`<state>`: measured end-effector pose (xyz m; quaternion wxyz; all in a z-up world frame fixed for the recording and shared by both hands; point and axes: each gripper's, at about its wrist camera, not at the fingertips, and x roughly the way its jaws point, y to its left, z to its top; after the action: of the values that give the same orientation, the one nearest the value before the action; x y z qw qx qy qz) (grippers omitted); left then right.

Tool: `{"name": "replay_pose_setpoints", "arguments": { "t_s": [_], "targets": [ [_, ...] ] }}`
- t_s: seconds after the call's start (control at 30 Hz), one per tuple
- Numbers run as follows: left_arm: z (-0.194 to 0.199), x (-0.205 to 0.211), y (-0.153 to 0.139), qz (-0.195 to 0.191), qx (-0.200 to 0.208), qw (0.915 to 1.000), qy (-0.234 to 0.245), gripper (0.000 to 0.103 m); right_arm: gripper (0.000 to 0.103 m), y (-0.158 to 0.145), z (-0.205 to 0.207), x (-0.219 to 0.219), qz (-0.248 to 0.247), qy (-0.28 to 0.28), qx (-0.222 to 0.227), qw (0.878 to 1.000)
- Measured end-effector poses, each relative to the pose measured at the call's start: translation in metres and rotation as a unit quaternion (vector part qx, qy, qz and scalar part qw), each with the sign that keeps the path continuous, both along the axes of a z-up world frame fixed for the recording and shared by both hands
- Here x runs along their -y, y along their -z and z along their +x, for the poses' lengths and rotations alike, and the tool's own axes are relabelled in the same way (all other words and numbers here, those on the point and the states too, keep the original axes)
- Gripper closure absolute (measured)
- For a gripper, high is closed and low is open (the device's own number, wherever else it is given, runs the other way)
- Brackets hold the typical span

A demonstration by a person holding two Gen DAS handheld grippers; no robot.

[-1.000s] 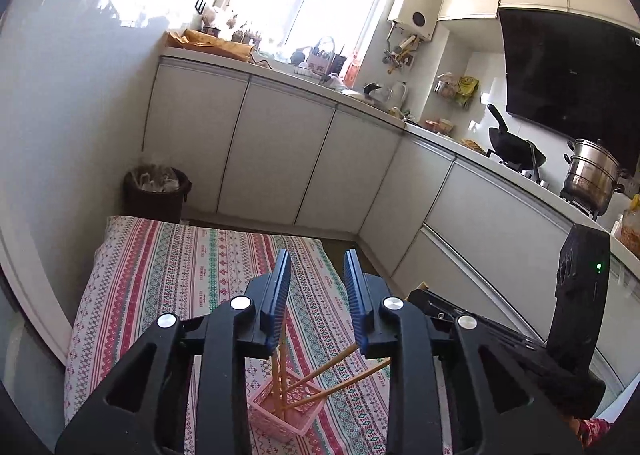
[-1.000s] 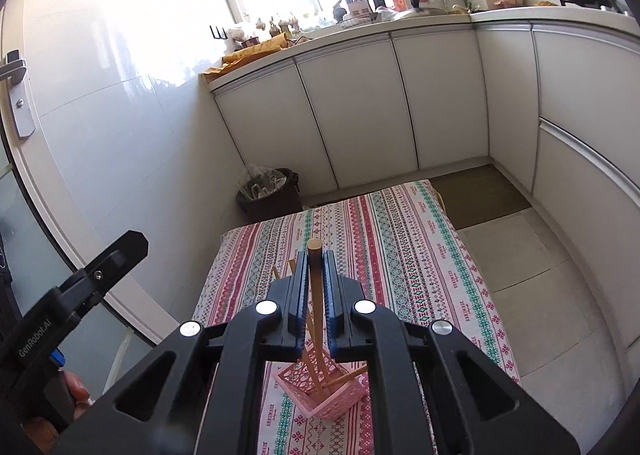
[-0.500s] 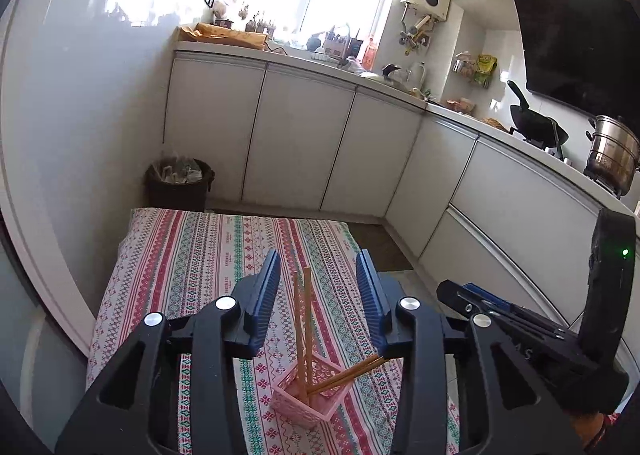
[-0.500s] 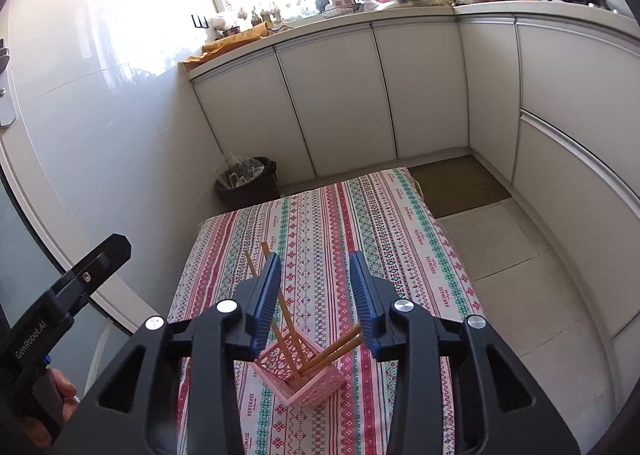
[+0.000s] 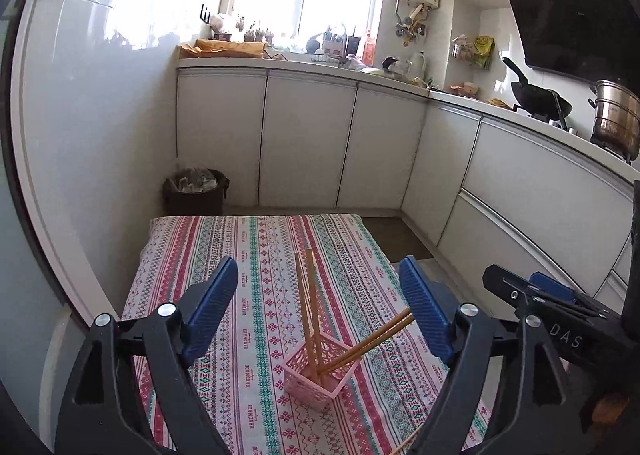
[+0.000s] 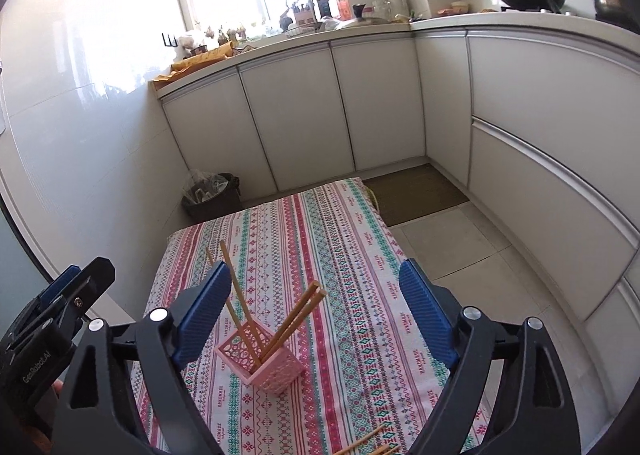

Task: Organize utensils
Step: 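Move both open tools from the cup back toward the chopstick pile, then grasp a bamboo chopstick from the pile with the left tool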

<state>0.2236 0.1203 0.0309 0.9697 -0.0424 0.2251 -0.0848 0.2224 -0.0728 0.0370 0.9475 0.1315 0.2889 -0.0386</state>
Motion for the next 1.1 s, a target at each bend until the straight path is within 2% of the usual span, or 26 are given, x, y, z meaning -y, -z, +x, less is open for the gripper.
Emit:
{"name": "replay_pose_setpoints", "arguments": {
  "t_s": [0.07,0.13,0.23,0.33,0.4,0.47,0.5,0.57,0.6,0.63,0.73,0.8,0.83,0.87,0.9,1.03,1.07,1.1],
  "targets": [
    [-0.004,0.007,0.003,0.015,0.001,0.9999,0.001,0.017,0.009,0.001,-0.008,0.004,-0.006,0.011,-0.001,1.000],
    [-0.010,0.013,0.007,0.027,0.004,0.9996,-0.001,0.007,0.008,0.004,-0.016,0.010,-0.011,0.017,-0.007,1.000],
    [-0.020,0.018,0.016,0.031,-0.007,0.9994,0.010,0.007,0.008,0.010,-0.035,0.028,-0.010,0.039,-0.017,0.999],
    [-0.029,0.029,0.033,0.047,-0.041,0.9972,0.041,0.007,0.007,0.021,-0.064,0.051,-0.027,0.072,-0.030,0.997],
    [-0.033,0.045,0.050,0.086,-0.075,0.9905,0.076,0.007,0.007,0.031,-0.085,0.061,-0.059,0.086,-0.041,0.994],
    [-0.036,0.066,0.073,0.134,-0.112,0.9782,0.113,0.007,0.007,0.045,-0.102,0.071,-0.097,0.096,-0.055,0.989],
    [-0.036,0.078,0.087,0.154,-0.140,0.9682,0.139,0.007,0.007,0.053,-0.110,0.074,-0.112,0.098,-0.064,0.987],
    [-0.035,0.104,0.120,0.192,-0.208,0.9391,0.195,0.007,0.007,0.069,-0.124,0.080,-0.131,0.098,-0.087,0.983],
    [-0.036,0.119,0.137,0.216,-0.234,0.9231,0.216,0.007,0.007,0.077,-0.129,0.084,-0.133,0.097,-0.099,0.981],
    [-0.037,0.132,0.153,0.237,-0.251,0.9108,0.227,0.007,0.007,0.085,-0.134,0.089,-0.131,0.096,-0.110,0.980],
    [-0.034,0.161,0.189,0.269,-0.288,0.8841,0.252,0.007,0.007,0.106,-0.149,0.102,-0.103,0.088,-0.146,0.980],
    [-0.030,0.175,0.201,0.293,-0.296,0.8672,0.273,0.011,0.007,0.117,-0.159,0.112,-0.076,0.088,-0.166,0.979],
    [-0.030,0.179,0.204,0.307,-0.294,0.8561,0.294,0.027,0.007,0.122,-0.163,0.118,-0.060,0.086,-0.176,0.979],
    [-0.032,0.181,0.208,0.320,-0.297,0.8411,0.320,0.039,0.007,0.127,-0.166,0.121,-0.047,0.083,-0.185,0.978],
    [-0.034,0.184,0.210,0.332,-0.301,0.8265,0.341,0.056,0.007,0.130,-0.168,0.125,-0.034,0.082,-0.193,0.977],
    [-0.052,0.184,0.222,0.395,-0.268,0.7724,0.419,0.060,0.007,0.141,-0.174,0.138,0.013,0.086,-0.209,0.974],
    [-0.053,0.184,0.225,0.401,-0.270,0.7633,0.429,0.060,0.007,0.143,-0.174,0.139,0.017,0.087,-0.211,0.973],
    [-0.052,0.183,0.229,0.408,-0.270,0.7583,0.431,0.060,0.007,0.146,-0.174,0.139,0.019,0.089,-0.212,0.973]
  ]
}}
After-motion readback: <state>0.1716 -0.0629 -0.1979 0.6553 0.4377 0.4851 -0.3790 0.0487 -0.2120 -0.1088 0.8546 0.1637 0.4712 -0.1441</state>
